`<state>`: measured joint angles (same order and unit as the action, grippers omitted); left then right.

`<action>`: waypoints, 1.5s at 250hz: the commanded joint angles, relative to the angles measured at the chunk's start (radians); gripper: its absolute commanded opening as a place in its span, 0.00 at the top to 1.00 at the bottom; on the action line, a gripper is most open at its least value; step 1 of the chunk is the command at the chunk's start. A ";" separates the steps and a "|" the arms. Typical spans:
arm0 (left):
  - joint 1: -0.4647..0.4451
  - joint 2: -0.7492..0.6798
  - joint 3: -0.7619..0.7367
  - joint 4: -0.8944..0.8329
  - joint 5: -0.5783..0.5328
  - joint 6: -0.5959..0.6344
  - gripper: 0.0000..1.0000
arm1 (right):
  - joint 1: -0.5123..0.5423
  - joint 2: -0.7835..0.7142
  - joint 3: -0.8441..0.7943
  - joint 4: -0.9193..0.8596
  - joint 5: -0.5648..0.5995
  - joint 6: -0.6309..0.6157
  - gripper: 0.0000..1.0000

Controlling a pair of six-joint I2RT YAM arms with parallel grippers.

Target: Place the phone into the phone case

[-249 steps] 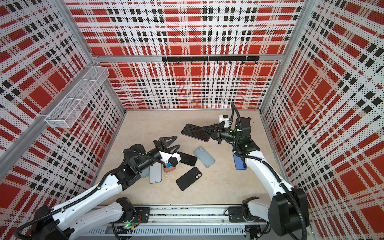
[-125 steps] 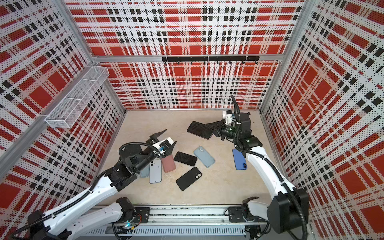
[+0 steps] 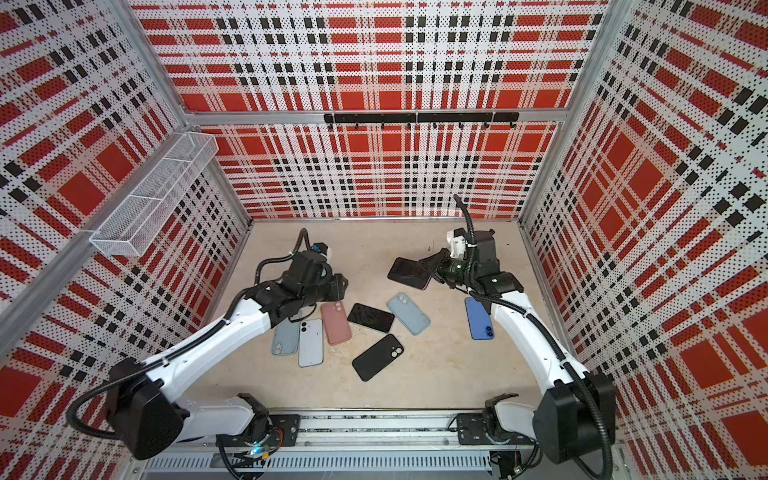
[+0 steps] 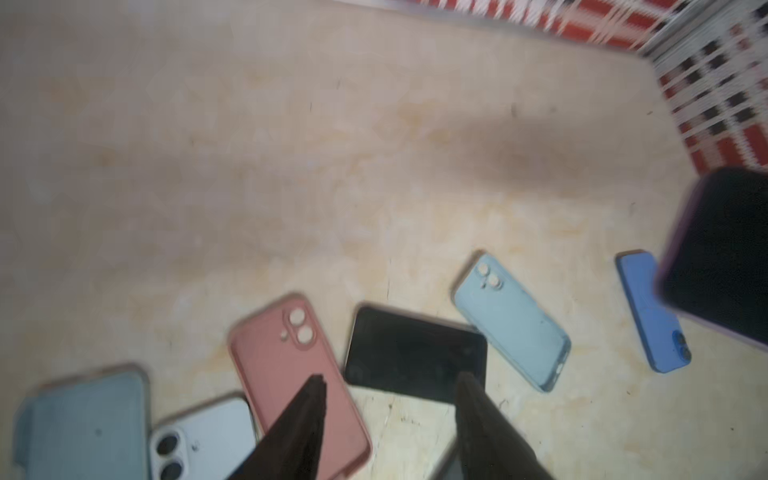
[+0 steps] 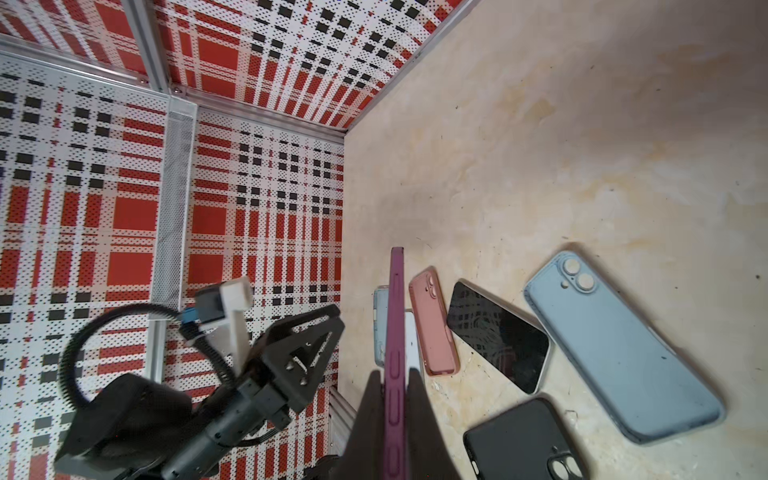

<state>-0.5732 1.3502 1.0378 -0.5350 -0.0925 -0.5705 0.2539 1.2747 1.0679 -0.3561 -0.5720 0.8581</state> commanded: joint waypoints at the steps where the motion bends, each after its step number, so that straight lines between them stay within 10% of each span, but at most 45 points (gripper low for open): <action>1: 0.009 0.045 -0.010 -0.057 0.069 -0.222 0.49 | -0.002 0.002 0.033 -0.050 0.072 -0.094 1.00; 270: 0.063 0.513 0.097 0.086 -0.110 -0.208 0.87 | -0.002 -0.037 0.012 -0.045 0.079 -0.117 1.00; 375: 0.054 0.609 0.492 -0.076 -0.147 0.261 1.00 | -0.064 -0.061 0.090 -0.169 0.112 -0.110 1.00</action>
<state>-0.5125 1.9430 1.4094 -0.5648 -0.2207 -0.5514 0.2264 1.2613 1.0981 -0.5339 -0.4618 0.7502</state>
